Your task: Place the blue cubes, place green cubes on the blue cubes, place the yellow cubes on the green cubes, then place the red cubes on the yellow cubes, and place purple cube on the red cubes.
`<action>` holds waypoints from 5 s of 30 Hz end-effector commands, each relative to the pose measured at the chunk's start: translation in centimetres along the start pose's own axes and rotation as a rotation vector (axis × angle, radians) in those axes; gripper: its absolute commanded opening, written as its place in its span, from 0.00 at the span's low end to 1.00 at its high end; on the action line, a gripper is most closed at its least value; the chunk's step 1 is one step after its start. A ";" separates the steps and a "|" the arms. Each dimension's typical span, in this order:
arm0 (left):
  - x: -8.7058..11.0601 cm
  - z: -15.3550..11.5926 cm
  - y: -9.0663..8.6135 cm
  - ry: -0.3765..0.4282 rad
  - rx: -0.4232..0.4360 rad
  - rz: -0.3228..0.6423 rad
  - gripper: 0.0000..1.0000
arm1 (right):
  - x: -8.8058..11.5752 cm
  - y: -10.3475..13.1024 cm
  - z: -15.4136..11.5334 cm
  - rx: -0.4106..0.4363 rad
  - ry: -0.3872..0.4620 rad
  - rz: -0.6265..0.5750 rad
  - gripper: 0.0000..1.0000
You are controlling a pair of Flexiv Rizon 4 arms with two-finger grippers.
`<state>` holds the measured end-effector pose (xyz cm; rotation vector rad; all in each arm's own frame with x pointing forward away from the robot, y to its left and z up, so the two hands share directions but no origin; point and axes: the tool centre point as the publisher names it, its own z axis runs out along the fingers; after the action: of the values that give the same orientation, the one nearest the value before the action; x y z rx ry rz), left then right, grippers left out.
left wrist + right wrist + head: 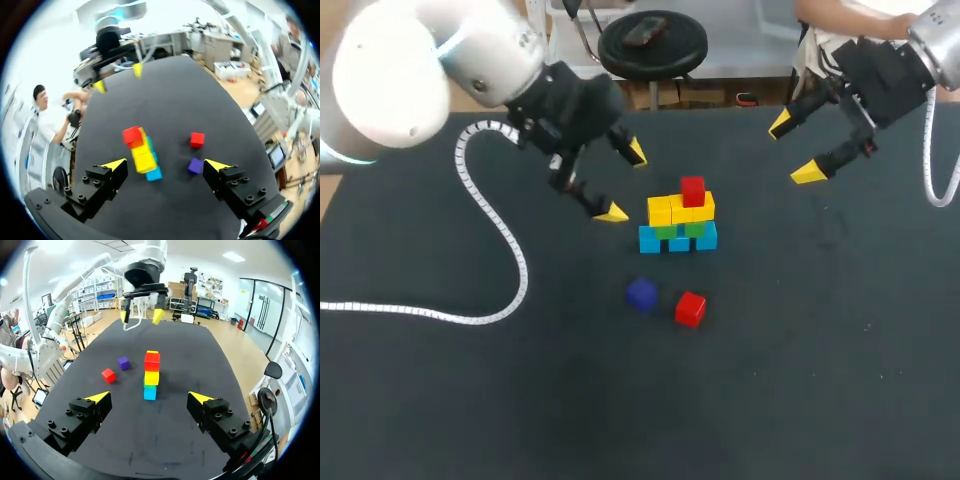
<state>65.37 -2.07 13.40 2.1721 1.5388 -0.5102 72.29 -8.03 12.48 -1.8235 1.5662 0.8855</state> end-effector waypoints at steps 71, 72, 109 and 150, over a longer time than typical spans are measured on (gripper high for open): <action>-3.9 9.9 -13.9 0.277 0.172 -0.085 1.00 | 0.0 0.1 0.0 0.001 0.001 0.000 1.00; -4.0 9.9 -14.1 0.275 0.168 -0.082 1.00 | 0.0 0.1 0.0 0.001 0.001 0.000 1.00; -5.9 13.5 -10.0 0.149 0.218 -0.037 1.00 | 0.0 0.1 0.0 0.001 0.001 0.000 1.00; -2.8 14.5 -8.9 0.129 0.221 -0.134 1.00 | 0.0 0.1 0.0 0.001 0.001 0.000 1.00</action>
<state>54.93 -9.51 1.86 2.3183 1.7775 -0.6116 72.29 -8.03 12.49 -1.8235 1.5664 0.8850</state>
